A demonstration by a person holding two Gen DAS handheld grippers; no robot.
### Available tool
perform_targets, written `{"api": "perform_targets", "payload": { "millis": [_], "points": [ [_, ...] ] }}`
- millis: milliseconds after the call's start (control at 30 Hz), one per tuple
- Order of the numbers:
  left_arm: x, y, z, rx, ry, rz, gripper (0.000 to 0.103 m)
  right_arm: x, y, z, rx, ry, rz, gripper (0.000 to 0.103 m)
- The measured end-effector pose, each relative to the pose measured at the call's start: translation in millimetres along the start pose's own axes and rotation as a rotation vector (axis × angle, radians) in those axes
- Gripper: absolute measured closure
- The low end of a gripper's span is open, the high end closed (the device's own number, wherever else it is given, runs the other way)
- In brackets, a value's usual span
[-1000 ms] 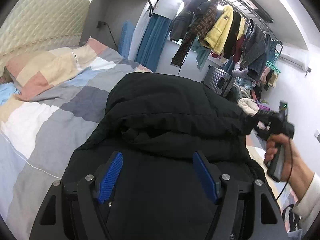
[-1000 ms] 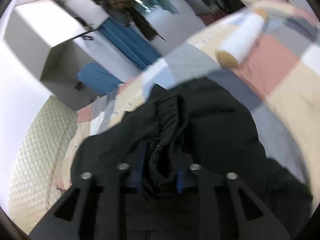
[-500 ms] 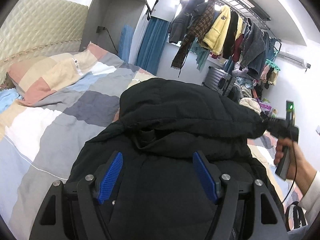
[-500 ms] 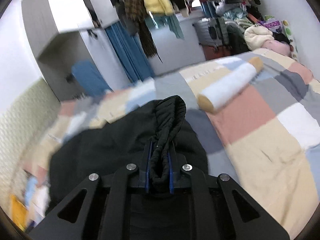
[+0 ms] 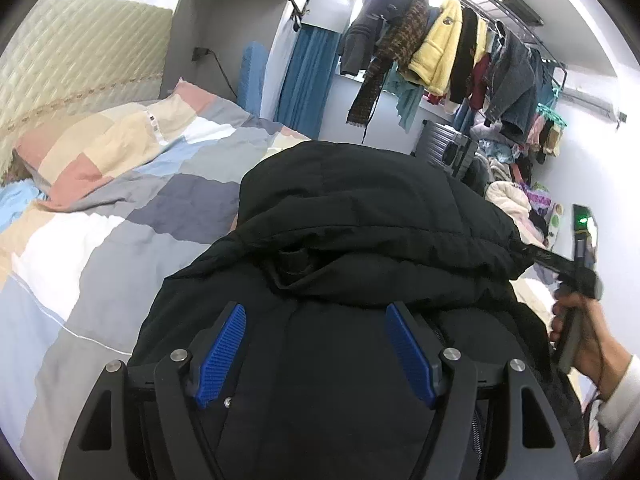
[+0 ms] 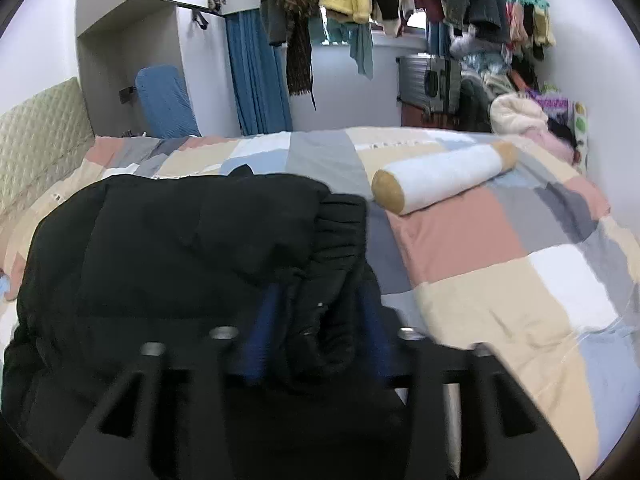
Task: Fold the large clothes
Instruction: 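Grasp the black jacket's hood edge with the right tool and lift it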
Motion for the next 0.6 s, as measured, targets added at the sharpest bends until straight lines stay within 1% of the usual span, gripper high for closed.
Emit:
{"api": "perform_targets", "payload": {
  "millis": [133, 200, 300, 367, 433, 600],
  "points": [
    [-5.2, 0.7, 2.4, 0.006, -0.003, 0.011, 0.031, -38.4, -6.9, -1.9, -0.009, 0.071, 0.025, 0.047],
    [-10.1, 0.5, 2.8, 0.006, 0.0, 0.019, 0.031, -56.4, -13.8, -2.9, -0.002, 0.098, 0.016, 0.047],
    [-19.2, 0.4, 0.7, -0.006, -0.003, 0.031, 0.031, -75.6, -22.9, -4.5, 0.014, 0.107, -0.028, 0.047],
    [-24.6, 0.1, -0.7, -0.012, -0.008, 0.034, 0.031, -89.7, -31.6, -4.3, 0.042, 0.133, -0.069, 0.047],
    [-30.1, -0.6, -1.1, -0.017, -0.014, 0.035, 0.031, -102.2, -39.8, -4.0, 0.06, 0.154, -0.089, 0.047],
    [-37.2, -1.4, -2.6, -0.015, -0.025, 0.02, 0.031, -123.6, -69.8, -10.2, 0.001, 0.169, -0.178, 0.045]
  ]
}}
Point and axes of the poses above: each gripper's, at about its wrist camera, not at the fingertips, and x roughly the way its jaws point, z to its right, y to its top, the point moved 3 cm from there along x, roughly the way its jaws point, and after that the axes turned 10 degrees about y, right-handed, at the moved point
